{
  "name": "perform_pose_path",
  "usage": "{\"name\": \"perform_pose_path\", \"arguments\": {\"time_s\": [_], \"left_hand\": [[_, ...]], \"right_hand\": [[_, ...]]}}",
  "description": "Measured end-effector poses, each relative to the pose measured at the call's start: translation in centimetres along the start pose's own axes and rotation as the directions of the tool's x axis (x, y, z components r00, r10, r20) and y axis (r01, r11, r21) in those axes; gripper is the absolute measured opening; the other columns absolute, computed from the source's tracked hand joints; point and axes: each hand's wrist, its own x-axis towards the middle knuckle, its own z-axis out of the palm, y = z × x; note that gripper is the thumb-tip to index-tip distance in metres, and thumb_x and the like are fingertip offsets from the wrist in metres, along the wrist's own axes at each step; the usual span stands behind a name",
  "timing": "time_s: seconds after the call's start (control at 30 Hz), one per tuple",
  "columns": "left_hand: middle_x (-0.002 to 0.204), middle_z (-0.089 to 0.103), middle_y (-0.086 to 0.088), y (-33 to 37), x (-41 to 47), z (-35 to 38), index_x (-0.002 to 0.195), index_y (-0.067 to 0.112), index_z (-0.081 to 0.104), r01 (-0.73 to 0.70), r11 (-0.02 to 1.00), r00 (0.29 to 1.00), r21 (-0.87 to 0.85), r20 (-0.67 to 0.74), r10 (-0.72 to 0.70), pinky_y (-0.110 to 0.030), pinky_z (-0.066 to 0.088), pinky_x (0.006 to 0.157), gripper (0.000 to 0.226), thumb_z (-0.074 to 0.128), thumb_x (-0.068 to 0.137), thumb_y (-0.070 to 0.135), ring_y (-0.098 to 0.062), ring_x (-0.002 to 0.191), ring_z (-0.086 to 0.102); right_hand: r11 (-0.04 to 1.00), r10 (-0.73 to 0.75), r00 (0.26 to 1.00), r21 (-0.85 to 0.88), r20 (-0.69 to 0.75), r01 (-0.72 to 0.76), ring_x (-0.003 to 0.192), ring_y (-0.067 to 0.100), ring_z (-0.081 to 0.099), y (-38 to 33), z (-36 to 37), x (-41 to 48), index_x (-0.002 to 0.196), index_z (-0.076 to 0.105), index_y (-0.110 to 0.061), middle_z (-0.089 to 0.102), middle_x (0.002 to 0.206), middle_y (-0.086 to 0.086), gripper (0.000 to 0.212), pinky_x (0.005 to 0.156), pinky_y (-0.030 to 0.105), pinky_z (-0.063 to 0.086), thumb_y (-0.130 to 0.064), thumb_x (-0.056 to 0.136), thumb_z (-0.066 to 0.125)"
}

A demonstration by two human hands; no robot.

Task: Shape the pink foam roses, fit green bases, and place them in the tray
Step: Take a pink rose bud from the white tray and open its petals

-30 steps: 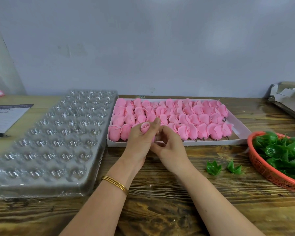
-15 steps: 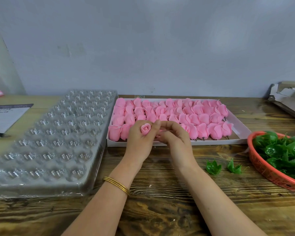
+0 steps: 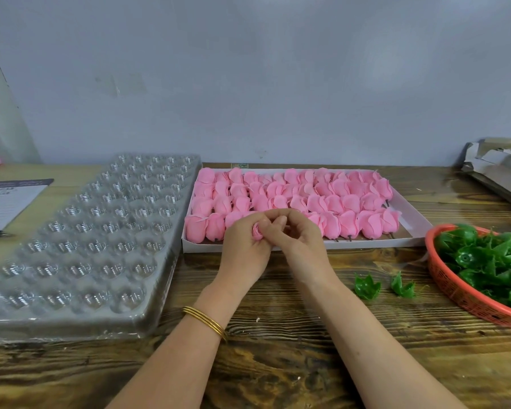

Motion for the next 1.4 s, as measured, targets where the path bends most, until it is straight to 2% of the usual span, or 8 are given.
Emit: {"name": "perform_pose_path", "arguments": {"time_s": [0.27, 0.37, 0.5, 0.77, 0.9, 1.03, 1.17, 1.4], "left_hand": [[0.086, 0.073, -0.009, -0.2, 0.2, 0.1, 0.095, 0.005, 0.072, 0.035, 0.999, 0.999, -0.025, -0.015, -0.035, -0.034, 0.058, 0.075, 0.024, 0.059, 0.097, 0.026, -0.019, 0.084, 0.070], [0.074, 0.069, 0.005, -0.1, 0.1, -0.1, 0.079, 0.019, 0.069, 0.024, 0.999, 0.999, -0.031, -0.031, -0.025, -0.013, 0.050, 0.063, 0.022, 0.058, 0.097, 0.024, 0.001, 0.074, 0.065], [0.085, 0.064, 0.026, 0.3, 0.1, -0.2, 0.094, 0.033, 0.066, -0.005, 0.999, 1.000, -0.051, -0.028, 0.004, -0.002, 0.044, 0.067, 0.015, 0.057, 0.098, 0.022, 0.018, 0.080, 0.060], [0.070, 0.066, 0.011, 0.1, 0.2, -0.3, 0.074, 0.028, 0.064, 0.005, 0.998, 0.998, -0.068, -0.062, -0.009, -0.017, 0.050, 0.065, 0.023, 0.059, 0.097, 0.025, -0.001, 0.071, 0.064], [0.079, 0.066, 0.001, 0.1, 0.5, -0.3, 0.079, 0.023, 0.067, -0.051, 0.997, 0.994, -0.065, -0.097, 0.044, -0.025, 0.050, 0.065, 0.022, 0.057, 0.098, 0.024, -0.011, 0.076, 0.064], [0.090, 0.057, 0.002, 0.3, 0.7, -0.4, 0.061, 0.034, 0.060, -0.026, 0.992, 0.984, -0.120, -0.179, 0.004, -0.036, 0.053, 0.080, 0.035, 0.059, 0.096, 0.032, -0.027, 0.092, 0.061], [0.078, 0.060, 0.014, 0.7, 0.7, -0.6, 0.063, 0.050, 0.062, 0.024, 0.973, 0.975, -0.228, -0.210, -0.073, -0.031, 0.054, 0.072, 0.034, 0.061, 0.095, 0.037, -0.012, 0.085, 0.062], [0.079, 0.071, -0.011, 0.3, 0.8, -0.1, 0.085, 0.020, 0.071, 0.180, 0.842, 0.962, -0.508, -0.089, -0.260, -0.035, 0.056, 0.061, 0.031, 0.070, 0.077, 0.050, -0.026, 0.077, 0.070]], "right_hand": [[0.988, 0.100, 0.986, -0.130, 0.132, -0.083, 0.099, 0.024, 0.067, -1.4, -0.3, 1.5, 0.099, 0.069, -0.015, 0.069, 0.096, 0.007, 0.017, 0.087, 0.035, 0.058, -0.009, 0.084, 0.073], [0.980, 0.129, 0.974, -0.176, 0.184, -0.096, 0.095, 0.017, 0.067, -2.0, -0.3, 2.0, 0.104, 0.069, -0.013, 0.068, 0.098, 0.004, 0.023, 0.084, 0.028, 0.058, -0.008, 0.083, 0.073], [0.983, 0.142, 0.960, -0.150, 0.240, -0.108, 0.094, 0.016, 0.066, -2.6, -0.1, 2.5, 0.106, 0.068, -0.017, 0.065, 0.100, 0.005, 0.028, 0.080, 0.025, 0.058, -0.001, 0.082, 0.072], [0.999, 0.015, 0.988, 0.049, 0.154, -0.023, 0.098, 0.016, 0.066, -0.8, 0.2, 1.6, 0.102, 0.071, -0.016, 0.070, 0.101, 0.008, 0.020, 0.080, 0.027, 0.058, -0.005, 0.085, 0.072], [0.994, 0.005, 0.994, 0.108, 0.105, -0.017, 0.105, 0.025, 0.067, -0.3, 0.3, 1.6, 0.112, 0.068, -0.006, 0.072, 0.106, 0.014, 0.022, 0.090, 0.036, 0.055, -0.018, 0.096, 0.059], [0.973, 0.028, 0.991, 0.223, 0.130, -0.057, 0.096, 0.019, 0.068, -0.3, 0.2, 1.8, 0.112, 0.067, 0.001, 0.072, 0.103, 0.013, 0.027, 0.079, 0.026, 0.054, -0.007, 0.099, 0.044], [0.994, -0.012, 0.990, 0.106, 0.140, -0.003, 0.094, 0.018, 0.068, 0.0, 0.2, 1.3, 0.107, 0.067, -0.003, 0.073, 0.096, 0.010, 0.034, 0.085, 0.030, 0.056, 0.016, 0.082, 0.053], [0.993, -0.087, 0.977, -0.058, 0.192, 0.100, 0.081, 0.005, 0.062, 0.3, 0.7, 0.7, 0.113, 0.061, -0.002, 0.064, 0.090, 0.004, 0.044, 0.072, 0.015, 0.051, 0.016, 0.074, 0.071]]}}
